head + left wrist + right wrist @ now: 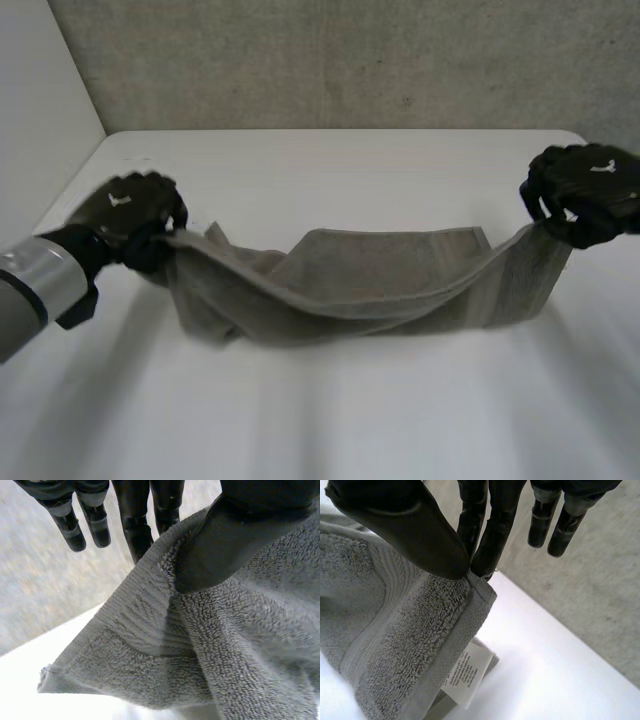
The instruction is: Fold the towel.
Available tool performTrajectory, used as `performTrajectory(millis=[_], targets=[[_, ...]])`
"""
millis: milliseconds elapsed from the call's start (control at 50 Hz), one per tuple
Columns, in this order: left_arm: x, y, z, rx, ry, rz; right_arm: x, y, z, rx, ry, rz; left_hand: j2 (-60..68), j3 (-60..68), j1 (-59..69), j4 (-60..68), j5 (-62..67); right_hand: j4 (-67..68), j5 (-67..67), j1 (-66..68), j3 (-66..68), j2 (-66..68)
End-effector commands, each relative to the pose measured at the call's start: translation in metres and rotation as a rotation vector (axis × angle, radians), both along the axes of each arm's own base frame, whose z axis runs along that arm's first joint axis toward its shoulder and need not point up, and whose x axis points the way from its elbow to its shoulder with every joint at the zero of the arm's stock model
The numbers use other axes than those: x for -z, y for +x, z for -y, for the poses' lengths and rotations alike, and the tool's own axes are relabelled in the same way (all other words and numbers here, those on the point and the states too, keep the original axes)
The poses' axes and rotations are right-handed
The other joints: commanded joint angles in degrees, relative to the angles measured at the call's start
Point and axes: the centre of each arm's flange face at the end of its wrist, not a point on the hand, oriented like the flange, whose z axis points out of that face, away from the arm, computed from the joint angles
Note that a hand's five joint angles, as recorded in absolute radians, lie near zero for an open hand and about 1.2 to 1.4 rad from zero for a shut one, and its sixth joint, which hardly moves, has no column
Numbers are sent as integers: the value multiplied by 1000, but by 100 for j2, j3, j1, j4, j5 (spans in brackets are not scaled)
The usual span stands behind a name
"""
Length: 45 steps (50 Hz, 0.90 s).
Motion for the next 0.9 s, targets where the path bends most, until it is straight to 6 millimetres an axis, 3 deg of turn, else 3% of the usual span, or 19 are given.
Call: performTrajectory(millis=[20,120,200,220,240,300,380,900], targets=[[26,-2,4,28,47,78,21,1,5,13,35,-13,286,-277,762,-311,393,-437,325,469,-268,517],[41,0,9,24,88,86,50,4,13,12,52,-26,286,-277,762,-311,393,-437,325,469,-268,517],[51,1,13,21,115,90,57,3,17,28,58,-39,286,-277,762,-311,393,-437,325,469,-268,517],[53,1,14,20,124,91,60,3,18,37,67,-45,-327,-277,148,-311,-221,-437,325,469,-268,517],[56,1,15,19,131,92,60,3,18,37,67,-45,-1216,-277,-741,-311,-1110,-437,325,469,-268,517],[60,1,15,23,138,101,63,2,20,43,73,-52,-2164,-277,-1688,-311,-2057,-437,325,469,-268,517],[60,3,17,23,130,119,64,2,20,43,74,-52,-2502,-277,-2027,-311,-2396,-437,325,469,-268,517],[65,31,27,-64,146,133,65,2,17,41,84,-52,-2487,-277,-2012,-311,-2380,-437,325,469,-268,517]])
